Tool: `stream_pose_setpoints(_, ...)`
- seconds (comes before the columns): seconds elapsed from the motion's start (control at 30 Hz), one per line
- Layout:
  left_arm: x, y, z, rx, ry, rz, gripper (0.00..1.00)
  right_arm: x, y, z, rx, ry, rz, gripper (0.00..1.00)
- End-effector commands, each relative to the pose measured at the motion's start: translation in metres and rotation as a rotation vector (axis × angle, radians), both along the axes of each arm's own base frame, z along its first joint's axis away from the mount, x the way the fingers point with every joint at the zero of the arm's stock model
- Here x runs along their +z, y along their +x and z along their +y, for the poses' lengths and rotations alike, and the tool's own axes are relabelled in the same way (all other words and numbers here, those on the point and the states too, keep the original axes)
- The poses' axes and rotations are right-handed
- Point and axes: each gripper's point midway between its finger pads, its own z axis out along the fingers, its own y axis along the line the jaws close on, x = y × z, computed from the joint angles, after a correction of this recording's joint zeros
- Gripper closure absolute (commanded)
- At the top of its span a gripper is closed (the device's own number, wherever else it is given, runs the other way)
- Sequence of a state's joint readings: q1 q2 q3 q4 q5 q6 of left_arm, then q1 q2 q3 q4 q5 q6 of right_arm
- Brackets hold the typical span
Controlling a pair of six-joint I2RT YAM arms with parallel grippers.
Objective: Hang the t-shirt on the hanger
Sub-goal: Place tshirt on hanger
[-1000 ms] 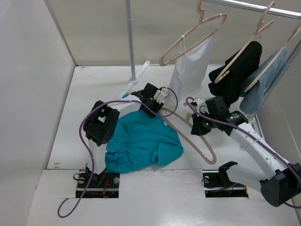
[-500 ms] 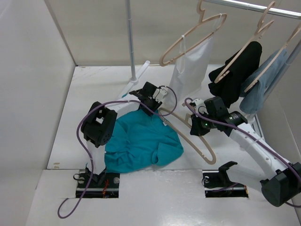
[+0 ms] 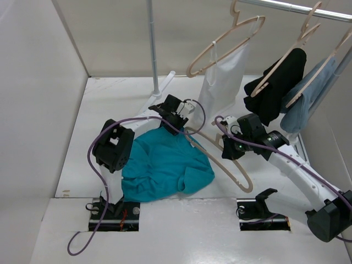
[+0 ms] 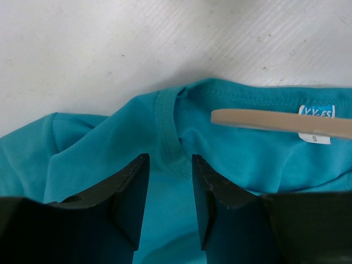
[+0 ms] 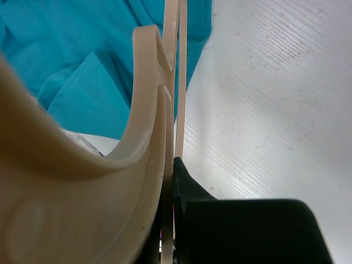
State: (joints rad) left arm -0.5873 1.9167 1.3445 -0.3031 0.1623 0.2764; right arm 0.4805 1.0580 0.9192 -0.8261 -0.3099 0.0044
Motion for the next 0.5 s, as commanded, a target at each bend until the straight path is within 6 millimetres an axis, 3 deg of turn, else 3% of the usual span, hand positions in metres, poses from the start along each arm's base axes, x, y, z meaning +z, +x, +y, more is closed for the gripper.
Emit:
stream_pose_setpoints(0.0, 0.01, -0.006, -0.004, -0.02, -0.045, -0.002, 0.66, 0.023, 0.006, 0.008, 0.011, 0.039, -0.076, 1.0)
stream_pose_setpoints(0.13, -0.001, -0.016, -0.003, -0.023, -0.043, 0.045, 0.66, 0.026, 0.007, 0.009, 0.015, 0.038, -0.088, 1.0)
stream_pose_setpoints(0.3, -0.013, -0.015, 0.006, -0.012, 0.011, 0.048, 0.92, 0.026, 0.007, 0.009, 0.015, 0.038, -0.088, 1.0)
stream_pose_setpoints(0.47, -0.012, -0.012, 0.005, -0.032, 0.014, 0.031, 1.0, 0.025, 0.004, 0.009, 0.018, 0.027, -0.083, 1.0)
